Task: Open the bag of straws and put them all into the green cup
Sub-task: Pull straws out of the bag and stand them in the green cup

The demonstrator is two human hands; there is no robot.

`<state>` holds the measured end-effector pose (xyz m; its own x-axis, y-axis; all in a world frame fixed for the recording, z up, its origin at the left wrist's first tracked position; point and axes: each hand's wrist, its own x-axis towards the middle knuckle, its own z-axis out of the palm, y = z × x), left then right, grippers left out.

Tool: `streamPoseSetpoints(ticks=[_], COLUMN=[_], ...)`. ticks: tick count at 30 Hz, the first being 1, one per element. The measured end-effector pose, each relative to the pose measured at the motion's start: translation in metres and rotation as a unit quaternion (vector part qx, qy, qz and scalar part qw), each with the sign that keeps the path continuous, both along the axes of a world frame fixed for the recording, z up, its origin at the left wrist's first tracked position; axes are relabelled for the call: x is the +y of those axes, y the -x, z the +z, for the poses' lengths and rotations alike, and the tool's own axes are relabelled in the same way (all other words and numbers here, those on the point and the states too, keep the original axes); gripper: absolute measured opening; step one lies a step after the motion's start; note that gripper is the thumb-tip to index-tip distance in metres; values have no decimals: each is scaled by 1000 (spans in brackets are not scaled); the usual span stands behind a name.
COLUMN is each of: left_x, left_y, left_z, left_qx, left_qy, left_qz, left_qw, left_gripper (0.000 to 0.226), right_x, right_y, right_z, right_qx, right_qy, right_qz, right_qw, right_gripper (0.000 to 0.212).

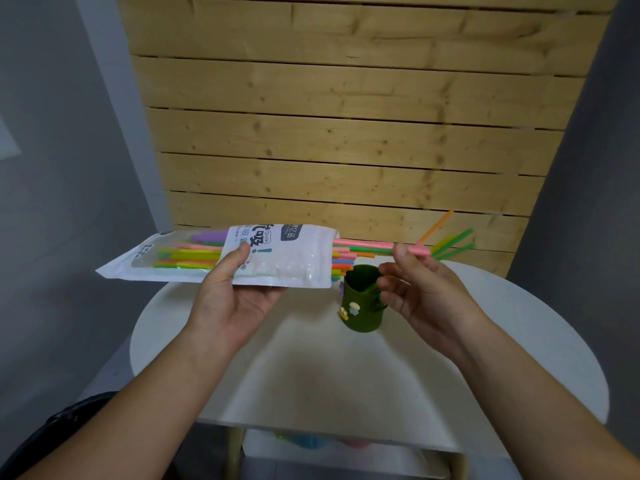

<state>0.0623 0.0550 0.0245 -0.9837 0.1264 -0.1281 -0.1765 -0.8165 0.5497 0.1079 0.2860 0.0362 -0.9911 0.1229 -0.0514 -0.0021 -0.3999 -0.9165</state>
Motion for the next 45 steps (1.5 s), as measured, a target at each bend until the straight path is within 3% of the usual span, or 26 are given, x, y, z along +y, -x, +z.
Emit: streamPoseSetpoints(ticks=[4,9,14,39,45], left_x=[0,8,15,-7,0], left_y=[-1,-5,-5,17,15], left_z=[0,-2,-6,-19,-19], left_qx=[-1,-3,-15,-18,-22], left_qy=[-13,0,-8,-28,-22], left_qz=[2,-4,-9,28,10], left_qw=[1000,1000,1000,999,999], left_gripper=[24,20,19,23,19], right_x=[-24,-46,-54,20,28], right_y=[-3,4,7,-1,-7], right_z=[-9,-4,-1,17,15], right_qx=[-14,-1,17,76,73], right_qy=[-61,-43,-17,-37,-24], right_qz=[4,-75,-122,-236,-220], right_qw=[998,996,992,968,972], right_gripper=[43,27,28,21,21])
